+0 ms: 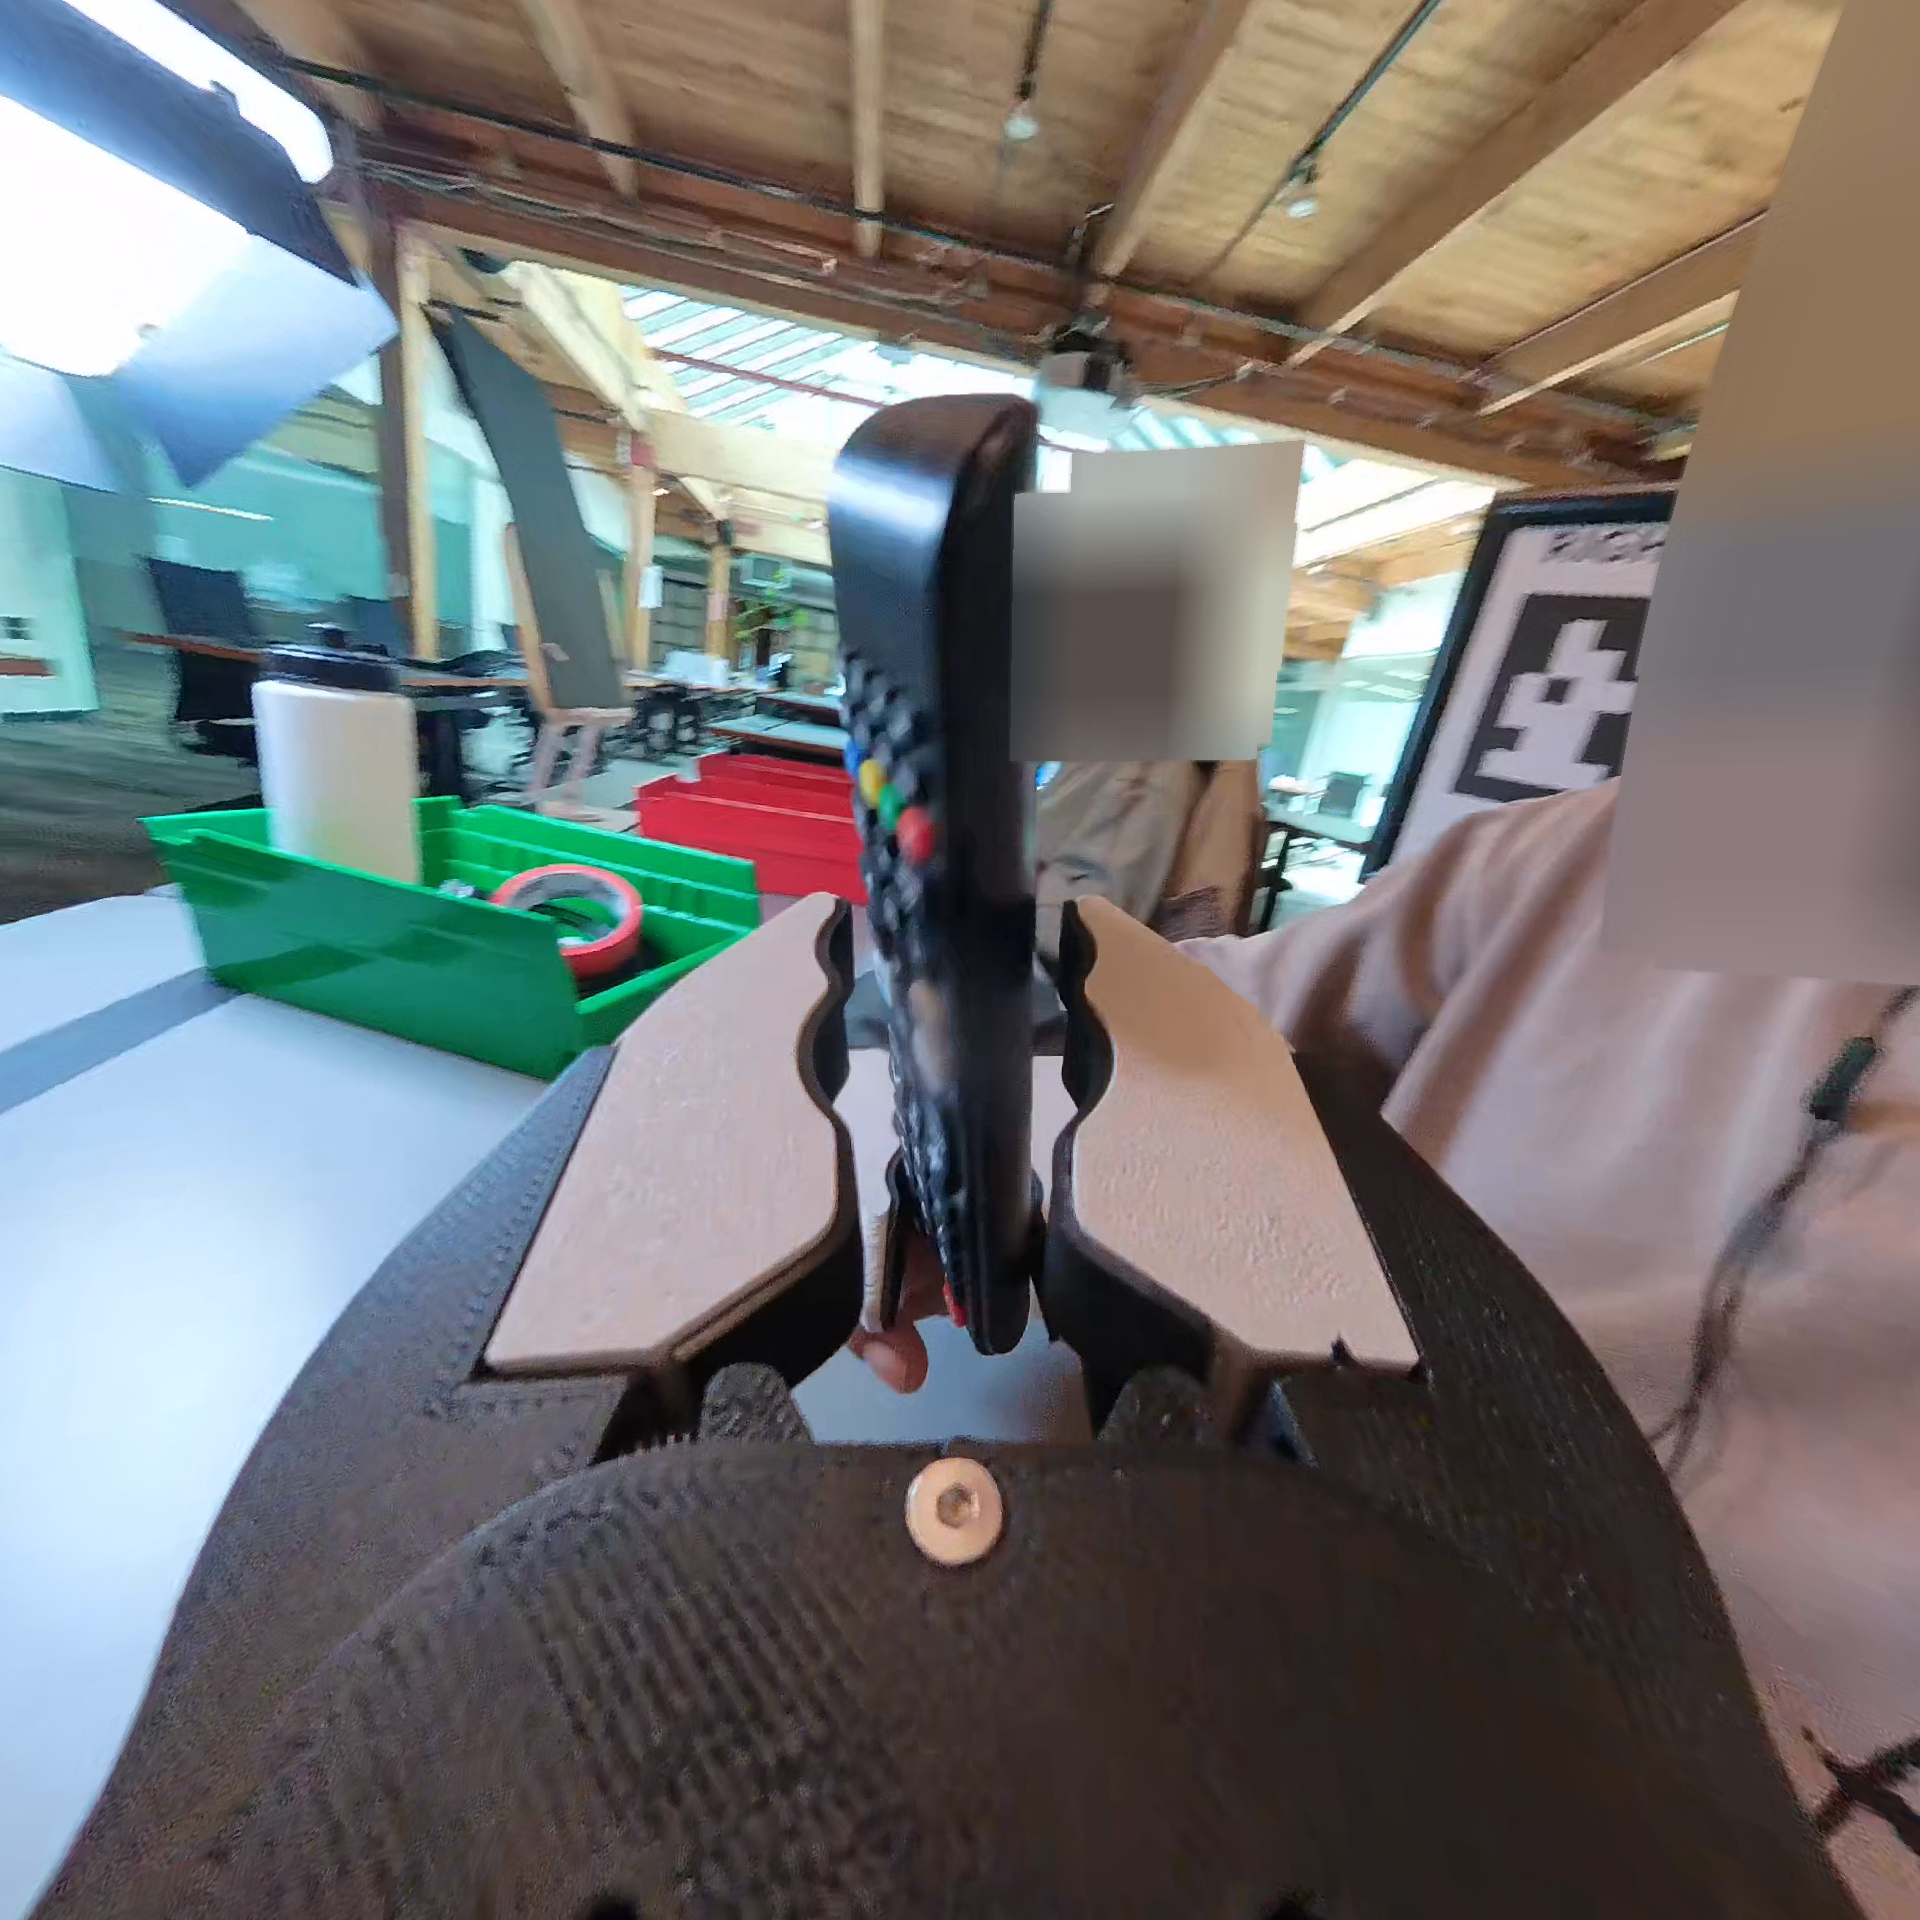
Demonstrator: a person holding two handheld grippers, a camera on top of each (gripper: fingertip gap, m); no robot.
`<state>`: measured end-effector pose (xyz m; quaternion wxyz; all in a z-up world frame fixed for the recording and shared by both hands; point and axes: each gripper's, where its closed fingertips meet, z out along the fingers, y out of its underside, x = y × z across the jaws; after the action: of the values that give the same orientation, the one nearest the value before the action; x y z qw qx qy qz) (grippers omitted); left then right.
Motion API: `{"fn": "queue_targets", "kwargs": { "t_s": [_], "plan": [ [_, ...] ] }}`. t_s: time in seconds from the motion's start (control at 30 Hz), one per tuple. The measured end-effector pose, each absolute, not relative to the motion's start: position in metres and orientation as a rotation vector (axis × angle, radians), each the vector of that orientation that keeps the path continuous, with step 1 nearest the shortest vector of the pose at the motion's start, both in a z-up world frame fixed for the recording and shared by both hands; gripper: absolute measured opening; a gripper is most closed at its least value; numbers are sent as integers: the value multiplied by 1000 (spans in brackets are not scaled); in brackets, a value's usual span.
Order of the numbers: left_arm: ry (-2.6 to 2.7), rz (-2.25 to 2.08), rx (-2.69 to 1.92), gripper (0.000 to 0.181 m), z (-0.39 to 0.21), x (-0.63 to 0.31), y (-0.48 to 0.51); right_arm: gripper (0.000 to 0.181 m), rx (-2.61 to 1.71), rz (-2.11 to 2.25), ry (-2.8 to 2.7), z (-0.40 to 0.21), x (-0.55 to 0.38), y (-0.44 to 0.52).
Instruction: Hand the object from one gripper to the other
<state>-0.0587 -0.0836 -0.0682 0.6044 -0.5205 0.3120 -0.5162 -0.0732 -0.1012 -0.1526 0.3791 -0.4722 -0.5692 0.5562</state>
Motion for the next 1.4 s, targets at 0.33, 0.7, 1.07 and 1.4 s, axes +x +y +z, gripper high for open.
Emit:
{"fn": "queue_targets", "kwargs": {
  "t_s": [0.33,0.7,1.07,1.4],
  "plan": [
    [916,-1209,-1207,24,-74,-48,-105,42,-1119,1345,-1577,-162,-73,-122],
    [1097,-1547,-1147,24,-86,-29,-142,38,-1078,1508,-1755,-172,-66,-161],
    [611,-761,-1522,52,-103,-62,-44,25,-1450,759,-1309,-180,-74,-45],
    [637,-941,-1472,47,-99,-61,-49,32,-1222,528,-1361,-173,-80,-49]
  ]
}}
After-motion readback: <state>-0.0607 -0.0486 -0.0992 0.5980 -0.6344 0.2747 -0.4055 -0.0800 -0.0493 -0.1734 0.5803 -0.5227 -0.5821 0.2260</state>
